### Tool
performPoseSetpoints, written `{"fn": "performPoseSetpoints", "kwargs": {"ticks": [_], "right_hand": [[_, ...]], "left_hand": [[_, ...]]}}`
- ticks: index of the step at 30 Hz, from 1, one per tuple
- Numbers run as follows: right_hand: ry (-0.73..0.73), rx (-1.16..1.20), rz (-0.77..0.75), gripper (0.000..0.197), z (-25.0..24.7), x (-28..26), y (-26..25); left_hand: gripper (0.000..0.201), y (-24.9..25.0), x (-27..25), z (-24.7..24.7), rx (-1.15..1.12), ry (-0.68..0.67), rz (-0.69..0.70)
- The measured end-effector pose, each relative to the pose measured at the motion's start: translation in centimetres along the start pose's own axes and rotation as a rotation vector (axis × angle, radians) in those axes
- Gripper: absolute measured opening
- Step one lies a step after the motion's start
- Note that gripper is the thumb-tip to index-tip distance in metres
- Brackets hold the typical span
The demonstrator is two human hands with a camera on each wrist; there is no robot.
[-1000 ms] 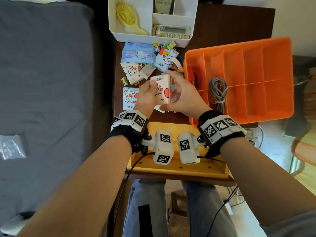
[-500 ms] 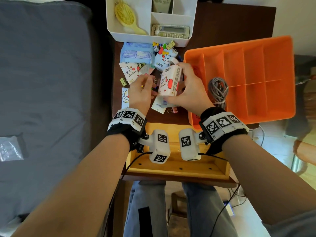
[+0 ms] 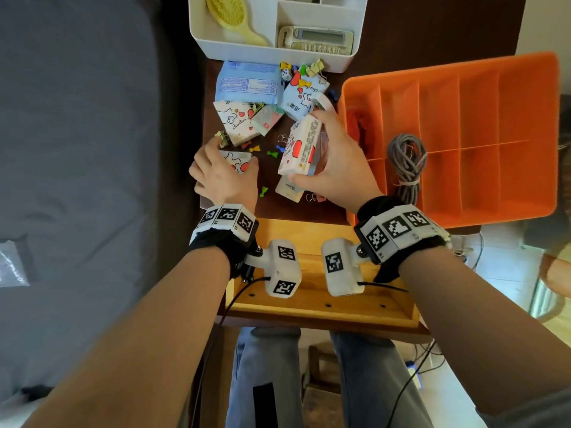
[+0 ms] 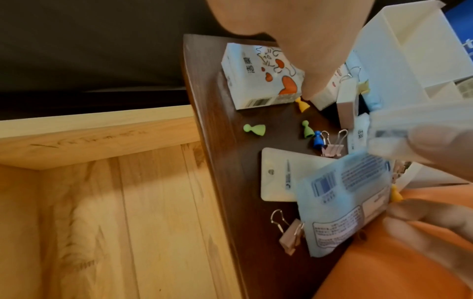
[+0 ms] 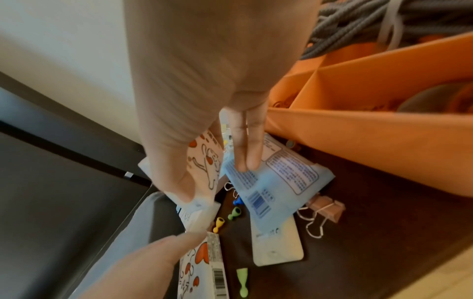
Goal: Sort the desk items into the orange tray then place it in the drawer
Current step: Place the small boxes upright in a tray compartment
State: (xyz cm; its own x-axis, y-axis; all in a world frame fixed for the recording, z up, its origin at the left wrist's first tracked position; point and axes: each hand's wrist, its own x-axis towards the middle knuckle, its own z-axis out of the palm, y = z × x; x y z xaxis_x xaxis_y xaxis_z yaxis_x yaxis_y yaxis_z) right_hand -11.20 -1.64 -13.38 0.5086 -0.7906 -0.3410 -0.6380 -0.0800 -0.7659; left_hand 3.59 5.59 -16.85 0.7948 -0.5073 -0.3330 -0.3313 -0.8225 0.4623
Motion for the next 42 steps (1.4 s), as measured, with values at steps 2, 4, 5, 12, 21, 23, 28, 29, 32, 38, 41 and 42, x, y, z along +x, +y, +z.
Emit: {"fn": "performPoseSetpoints", "kwargs": {"ticks": [2, 4, 5, 12, 21, 23, 28, 29, 32, 38, 41, 42], "right_hand": [[-0.008, -0.033, -0.005, 0.089, 0.1, 0.5, -0.1], [-0.011, -0.062, -0.014, 0.087, 0.3, 1.1, -0.3], [-0.01, -0.065, -0.018, 0.087, 0.4, 1.4, -0.4], [0.0, -0.056, -0.021, 0.085, 1.1, 3.2, -1.3], [0.01, -0.082, -0.002, 0.086, 1.5, 3.8, -1.7], [0.008, -0.079, 0.007, 0.087, 1.5, 3.8, -2.0], [0.023, -0.067, 0.024, 0.087, 1.2, 3.5, -2.3], [0.033, -0.066, 0.022, 0.086, 1.2, 3.4, -2.4], [0.049, -0.061, 0.017, 0.087, 1.1, 3.2, -2.4], [0.038, -0.078, 0.016, 0.088, 0.9, 2.5, -2.2], [0.031, -0.086, 0.036, 0.087, 0.8, 1.8, -2.1], [0.029, -0.085, 0.043, 0.087, 0.7, 1.6, -2.1]], "left_hand": [[0.069, 0.3, 1.0, 0.3, -0.015, 0.014, 0.043], [0.072, 0.7, 2.1, 0.5, 0.0, 0.014, 0.077], [0.074, 0.8, 2.7, 0.6, 0.008, 0.009, 0.096], [0.088, 1.4, 5.4, 1.0, 0.016, -0.098, 0.17], [0.091, 1.2, 5.7, -0.5, -0.135, -0.127, 0.256], [0.092, 1.1, 5.6, -0.7, -0.169, -0.142, 0.282], [0.093, 0.8, 4.8, -1.1, -0.358, -0.2, 0.333], [0.094, 0.8, 4.7, -1.3, -0.364, -0.202, 0.336], [0.096, 0.9, 4.1, -1.7, -0.388, -0.223, 0.318], [0.097, 0.9, 3.3, -2.2, -0.402, -0.211, 0.28], [0.095, 0.9, 2.7, -2.8, -0.407, -0.179, 0.27], [0.093, 0.9, 2.5, -3.0, -0.409, -0.16, 0.277]]}}
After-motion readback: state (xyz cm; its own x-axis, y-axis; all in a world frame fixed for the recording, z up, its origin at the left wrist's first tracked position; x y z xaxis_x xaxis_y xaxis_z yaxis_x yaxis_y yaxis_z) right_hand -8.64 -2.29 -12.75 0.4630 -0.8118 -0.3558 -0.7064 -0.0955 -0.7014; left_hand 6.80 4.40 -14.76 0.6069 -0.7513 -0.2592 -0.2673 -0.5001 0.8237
